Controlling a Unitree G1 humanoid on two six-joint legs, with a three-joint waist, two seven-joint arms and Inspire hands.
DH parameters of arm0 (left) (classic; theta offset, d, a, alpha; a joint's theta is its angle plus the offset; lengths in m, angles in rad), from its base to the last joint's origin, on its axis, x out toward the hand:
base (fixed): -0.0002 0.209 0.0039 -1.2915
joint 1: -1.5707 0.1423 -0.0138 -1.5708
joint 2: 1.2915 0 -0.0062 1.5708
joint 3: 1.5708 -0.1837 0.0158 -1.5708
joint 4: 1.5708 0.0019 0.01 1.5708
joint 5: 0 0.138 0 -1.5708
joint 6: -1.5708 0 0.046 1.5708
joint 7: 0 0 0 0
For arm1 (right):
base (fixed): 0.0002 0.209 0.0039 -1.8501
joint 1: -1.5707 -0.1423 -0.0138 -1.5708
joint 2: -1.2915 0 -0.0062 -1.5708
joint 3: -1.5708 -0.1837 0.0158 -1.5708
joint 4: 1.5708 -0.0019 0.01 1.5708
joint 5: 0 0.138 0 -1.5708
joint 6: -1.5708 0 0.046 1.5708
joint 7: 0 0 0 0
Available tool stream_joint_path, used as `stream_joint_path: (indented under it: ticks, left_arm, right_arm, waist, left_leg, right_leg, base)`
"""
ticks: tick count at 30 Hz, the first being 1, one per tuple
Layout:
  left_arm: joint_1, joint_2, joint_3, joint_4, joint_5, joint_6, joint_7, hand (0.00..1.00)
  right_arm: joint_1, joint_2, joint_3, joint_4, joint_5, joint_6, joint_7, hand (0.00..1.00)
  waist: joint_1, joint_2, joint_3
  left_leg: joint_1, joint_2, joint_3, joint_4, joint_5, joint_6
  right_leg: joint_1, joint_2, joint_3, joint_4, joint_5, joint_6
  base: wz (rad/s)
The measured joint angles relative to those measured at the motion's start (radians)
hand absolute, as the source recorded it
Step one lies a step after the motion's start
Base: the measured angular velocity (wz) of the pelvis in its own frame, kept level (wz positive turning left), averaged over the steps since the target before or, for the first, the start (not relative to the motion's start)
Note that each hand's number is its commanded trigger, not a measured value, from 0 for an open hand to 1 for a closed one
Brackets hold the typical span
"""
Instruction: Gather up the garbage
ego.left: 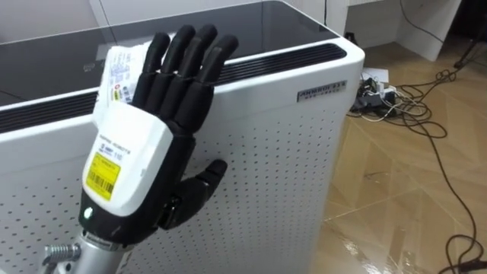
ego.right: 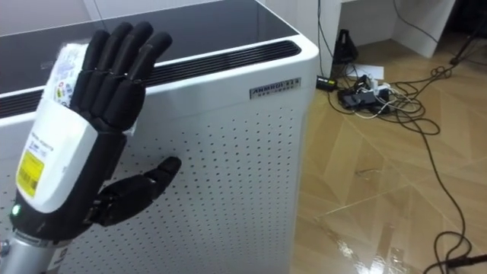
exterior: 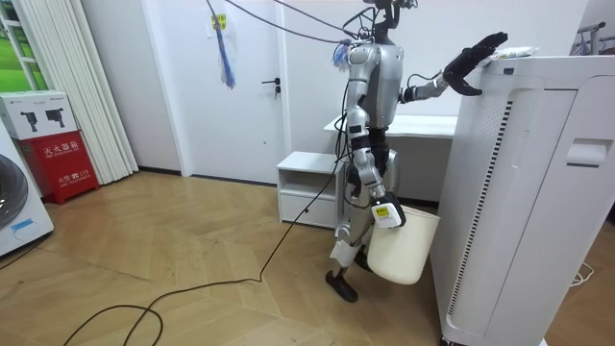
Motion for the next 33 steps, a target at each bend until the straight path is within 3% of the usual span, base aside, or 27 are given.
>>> stream_joint_path:
  ticks: [14, 19, 24, 33]
  left_arm:
    - [0.017, 0.004, 0.026, -0.020, 0.001, 0.001, 0.001, 0.00]
    - [0.016, 0.005, 0.120, -0.074, 0.011, -0.023, 0.020, 0.00]
    - [0.014, 0.004, 0.150, -0.118, 0.032, -0.036, 0.060, 0.00]
    - [0.013, 0.004, 0.206, -0.150, 0.033, -0.048, 0.089, 0.00]
  right_arm:
    - [0.001, 0.000, 0.001, 0.003, 0.002, 0.000, 0.001, 1.00]
    - [0.008, 0.000, 0.001, 0.003, 0.002, 0.000, -0.012, 1.00]
    - [0.023, 0.001, 0.001, 0.004, 0.002, -0.001, -0.033, 1.00]
    - [0.025, 0.003, 0.001, 0.004, 0.002, -0.001, -0.048, 1.00]
  waist:
    - [0.007, -0.005, 0.0039]
    - [0.013, -0.005, 0.0042]
    - [0.035, -0.006, 0.0057]
    - [0.038, -0.004, 0.0086]
  left_leg:
    - [-0.003, -0.001, -0.009, 0.001, 0.000, 0.000]
    - [-0.003, -0.001, -0.010, 0.000, 0.000, 0.000]
    - [-0.004, -0.002, -0.012, 0.000, 0.000, 0.000]
    - [-0.006, -0.002, -0.014, 0.001, 0.000, 0.000]
  right_leg:
    - [0.006, 0.000, -0.015, -0.004, 0.000, 0.000]
    - [0.006, 0.000, -0.018, -0.005, 0.000, 0.000]
    - [0.007, 0.000, -0.021, -0.007, 0.000, 0.000]
    - [0.008, 0.000, -0.024, -0.007, 0.000, 0.000]
  base:
    - [0.03]
    - [0.00]
    - [0.02]
    - [0.01]
